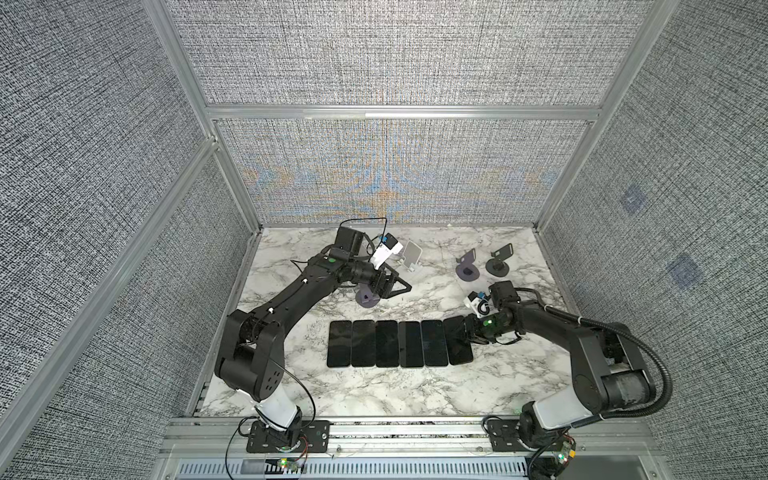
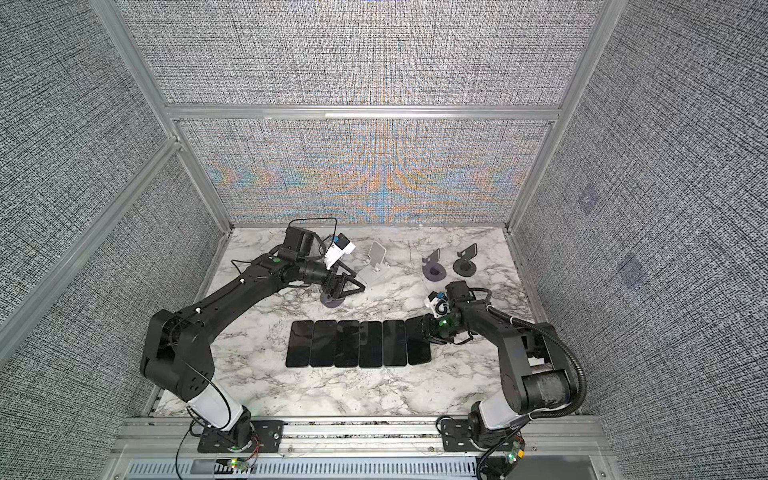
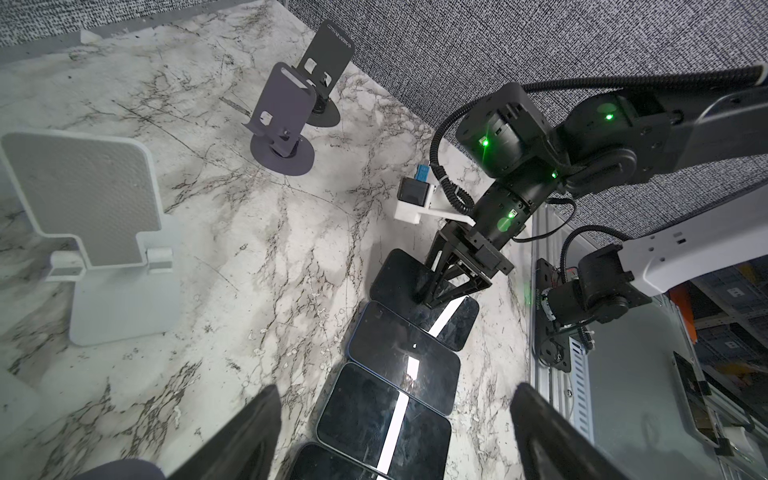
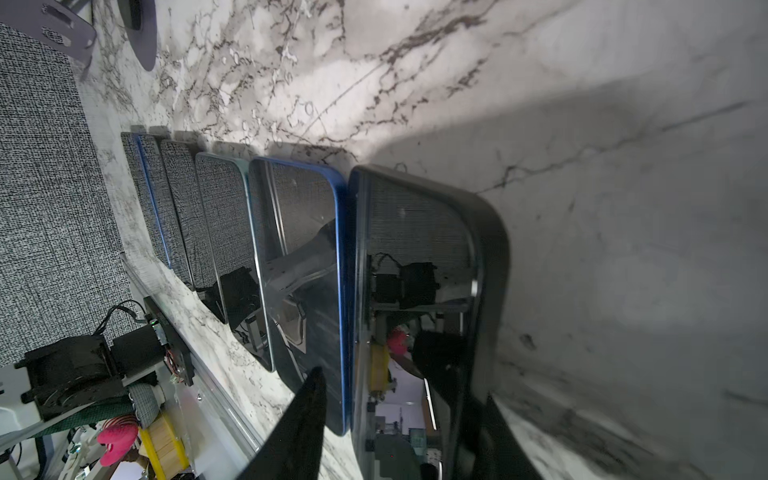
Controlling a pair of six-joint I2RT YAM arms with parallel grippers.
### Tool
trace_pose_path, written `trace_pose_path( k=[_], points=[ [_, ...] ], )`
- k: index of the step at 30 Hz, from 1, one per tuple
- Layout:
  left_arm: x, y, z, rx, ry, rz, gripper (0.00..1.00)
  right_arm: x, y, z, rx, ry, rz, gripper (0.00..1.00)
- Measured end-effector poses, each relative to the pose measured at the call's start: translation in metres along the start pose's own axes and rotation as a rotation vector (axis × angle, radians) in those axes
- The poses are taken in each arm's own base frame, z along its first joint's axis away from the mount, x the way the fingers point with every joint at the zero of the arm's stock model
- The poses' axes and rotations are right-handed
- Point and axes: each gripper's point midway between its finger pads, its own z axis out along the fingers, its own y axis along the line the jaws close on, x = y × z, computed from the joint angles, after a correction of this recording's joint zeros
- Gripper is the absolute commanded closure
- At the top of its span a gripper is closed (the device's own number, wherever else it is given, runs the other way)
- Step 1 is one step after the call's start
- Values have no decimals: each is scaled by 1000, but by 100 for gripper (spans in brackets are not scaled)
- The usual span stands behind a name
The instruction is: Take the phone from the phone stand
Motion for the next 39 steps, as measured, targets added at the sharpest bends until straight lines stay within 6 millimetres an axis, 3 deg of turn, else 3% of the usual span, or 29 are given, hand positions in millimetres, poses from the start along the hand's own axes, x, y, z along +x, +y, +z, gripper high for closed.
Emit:
trace_pose_path(
  k=[22,35,39],
  points=[
    [1,-3,2,6,7,11,12,5,-3,-10,64,-7,-4,47],
    [1,-4,3,4,9,14,12,1,1,-23,99,-26,-12,46],
    [-3,-8,-1,-4,2,27,12,-8,9,-37,121,-62,-42,46]
  ],
)
